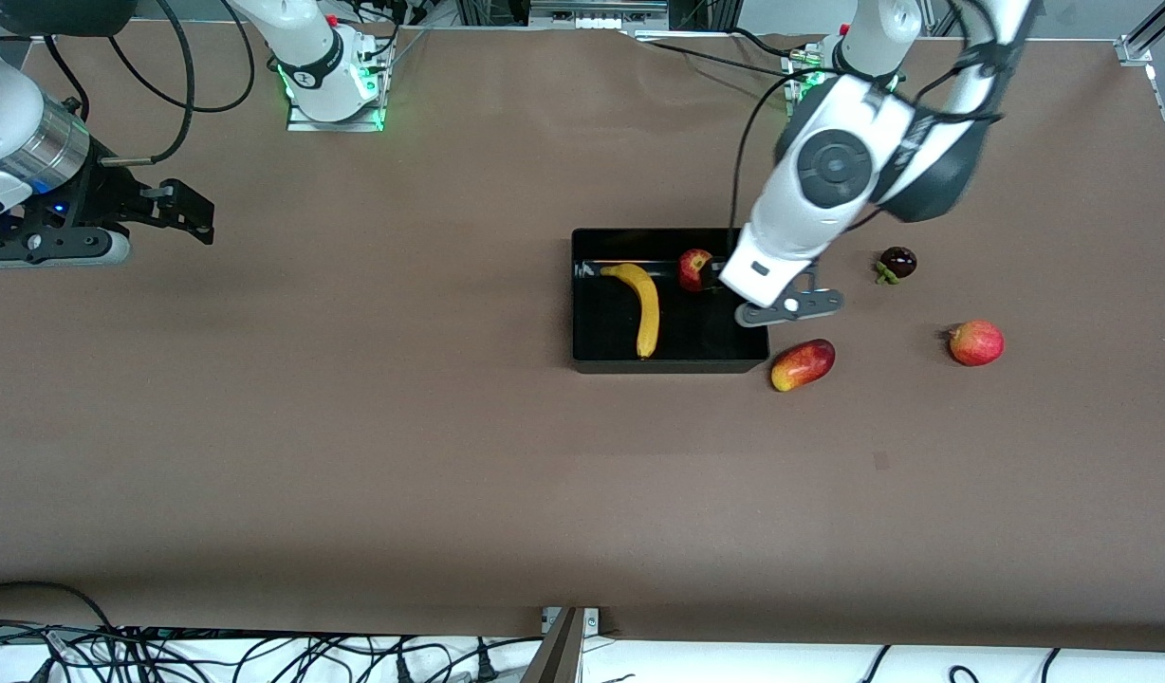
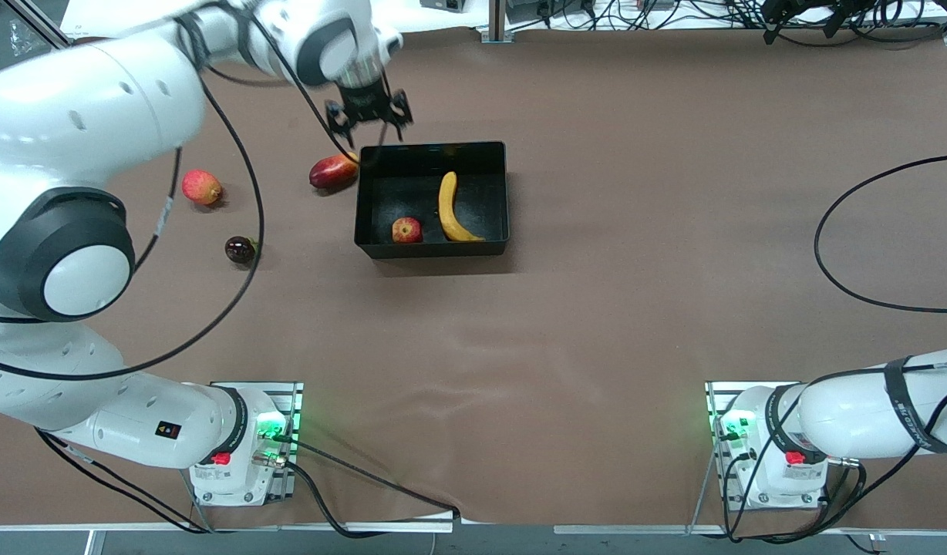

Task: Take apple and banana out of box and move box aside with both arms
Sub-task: 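Reach the left gripper into the black box and grasp the red apple, then lift the apple out and set it on the table beside the mangosteen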

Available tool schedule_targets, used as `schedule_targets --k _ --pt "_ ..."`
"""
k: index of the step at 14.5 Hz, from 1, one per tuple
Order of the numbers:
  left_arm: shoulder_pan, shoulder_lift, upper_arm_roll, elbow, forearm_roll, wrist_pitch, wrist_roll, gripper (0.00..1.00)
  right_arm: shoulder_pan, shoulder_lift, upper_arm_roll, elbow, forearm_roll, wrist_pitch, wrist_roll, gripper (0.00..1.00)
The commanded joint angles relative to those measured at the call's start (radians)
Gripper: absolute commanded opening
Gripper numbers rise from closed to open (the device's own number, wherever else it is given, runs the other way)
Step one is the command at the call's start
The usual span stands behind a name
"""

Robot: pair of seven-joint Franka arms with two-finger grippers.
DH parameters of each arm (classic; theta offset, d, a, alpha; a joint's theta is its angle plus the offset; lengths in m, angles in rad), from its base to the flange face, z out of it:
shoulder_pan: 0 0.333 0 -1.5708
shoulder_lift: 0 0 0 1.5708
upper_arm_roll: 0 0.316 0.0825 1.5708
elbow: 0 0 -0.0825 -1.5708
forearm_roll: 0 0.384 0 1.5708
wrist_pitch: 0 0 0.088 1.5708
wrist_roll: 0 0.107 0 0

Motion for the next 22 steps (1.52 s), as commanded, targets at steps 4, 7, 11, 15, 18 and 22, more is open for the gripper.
schedule_targets --k 4,7,11,15,18,22 --pt "-0.071 0.063 -0.011 -0.137 -0.004 0.118 -0.021 1.0 0.003 0.006 0.001 0.018 -0.009 -0.006 0.007 1.0" --pt "-0.072 0.089 -0.013 -0.198 -0.004 0.233 -0.018 1.0 0.003 0.006 0.001 0.018 -0.009 -0.006 0.005 1.0" --pt "-0.072 0.115 -0.011 -0.266 -0.002 0.332 -0.002 1.0 0.003 0.006 0.001 0.018 -0.009 -0.006 0.005 1.0" --pt "-0.075 0.161 -0.013 -0.259 -0.004 0.348 -0.004 1.0 0.003 0.006 0.001 0.018 -0.009 -0.006 -0.001 1.0" --pt "-0.085 0.161 -0.013 -0.255 -0.014 0.349 -0.005 0.37 0.003 0.006 0.001 0.018 -0.009 -0.006 -0.001 1.0" --pt "-0.072 0.097 -0.013 -0.237 -0.014 0.323 -0.005 0.18 0.003 0.006 0.001 0.018 -0.009 -0.006 -0.001 1.0"
